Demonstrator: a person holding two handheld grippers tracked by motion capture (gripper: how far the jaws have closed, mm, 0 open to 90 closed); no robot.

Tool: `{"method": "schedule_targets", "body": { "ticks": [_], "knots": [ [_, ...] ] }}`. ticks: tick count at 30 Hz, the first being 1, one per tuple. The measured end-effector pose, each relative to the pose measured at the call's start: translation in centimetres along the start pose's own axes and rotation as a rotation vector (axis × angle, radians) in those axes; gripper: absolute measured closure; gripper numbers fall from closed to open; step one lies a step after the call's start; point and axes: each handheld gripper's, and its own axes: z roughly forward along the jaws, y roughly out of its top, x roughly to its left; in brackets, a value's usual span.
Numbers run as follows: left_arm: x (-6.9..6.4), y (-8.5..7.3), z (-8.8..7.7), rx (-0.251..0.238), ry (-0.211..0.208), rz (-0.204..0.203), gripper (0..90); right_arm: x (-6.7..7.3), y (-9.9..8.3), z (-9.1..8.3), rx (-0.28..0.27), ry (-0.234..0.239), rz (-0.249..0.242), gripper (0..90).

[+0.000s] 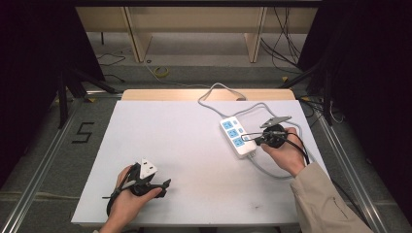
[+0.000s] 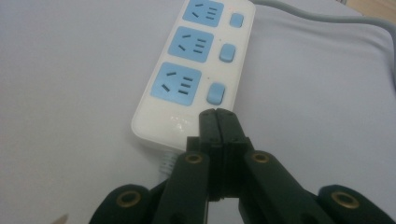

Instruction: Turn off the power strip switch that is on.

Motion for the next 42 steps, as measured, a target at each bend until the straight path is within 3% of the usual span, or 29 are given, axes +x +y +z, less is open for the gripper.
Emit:
{"method": "schedule_targets", "body": {
  "ticks": [42],
  "knots": [
    [0.0,0.0,-0.1,0.000,-0.001,0.001,19.2,-1.0,3.4,2.7,0.024,-0.004,0.000,90.0]
  ]
}}
